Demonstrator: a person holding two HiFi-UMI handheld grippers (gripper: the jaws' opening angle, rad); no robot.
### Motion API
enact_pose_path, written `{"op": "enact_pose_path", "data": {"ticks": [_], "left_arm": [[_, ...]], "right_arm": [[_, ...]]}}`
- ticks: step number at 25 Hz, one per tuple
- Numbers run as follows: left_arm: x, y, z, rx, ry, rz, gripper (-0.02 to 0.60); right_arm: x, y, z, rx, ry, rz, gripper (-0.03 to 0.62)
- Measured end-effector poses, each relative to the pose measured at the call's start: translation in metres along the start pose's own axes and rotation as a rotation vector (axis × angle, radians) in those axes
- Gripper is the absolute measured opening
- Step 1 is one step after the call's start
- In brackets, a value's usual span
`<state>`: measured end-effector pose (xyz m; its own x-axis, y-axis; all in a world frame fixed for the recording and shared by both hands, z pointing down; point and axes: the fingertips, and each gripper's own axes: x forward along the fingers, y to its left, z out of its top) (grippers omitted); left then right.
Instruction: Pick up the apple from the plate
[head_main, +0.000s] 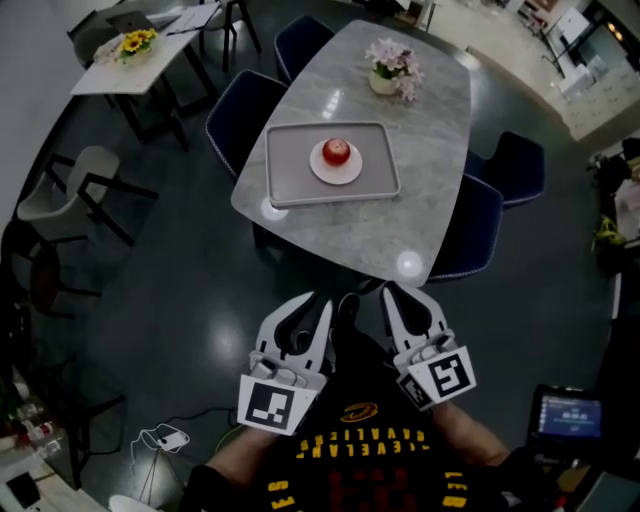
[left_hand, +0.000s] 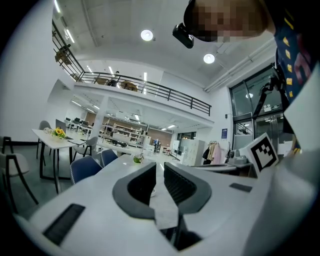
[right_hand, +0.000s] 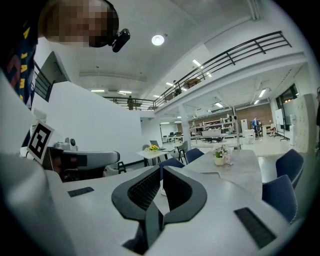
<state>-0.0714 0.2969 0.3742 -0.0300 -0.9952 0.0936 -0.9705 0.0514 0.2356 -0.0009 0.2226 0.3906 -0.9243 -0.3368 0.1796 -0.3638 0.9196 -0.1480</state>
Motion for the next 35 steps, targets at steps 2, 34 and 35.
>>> {"op": "enact_pose_path", "data": {"ticks": [2,34,35], "left_arm": [[0.009,0.007,0.001,0.007,0.011,0.010,0.051],[0.220,0.114,-0.020,-0.049,0.232,0.187,0.051],[0.225,0.123,-0.027,-0.059,0.257,0.182,0.051]], "right_arm": [[0.011,-0.009,-0.001,0.022,0.004,0.001,0.008],[0.146,-0.206,0.002,0.201,0.073,0.002,0.008],[0.152,-0.209,-0.003,0.203,0.086,-0.009,0.008]]}}
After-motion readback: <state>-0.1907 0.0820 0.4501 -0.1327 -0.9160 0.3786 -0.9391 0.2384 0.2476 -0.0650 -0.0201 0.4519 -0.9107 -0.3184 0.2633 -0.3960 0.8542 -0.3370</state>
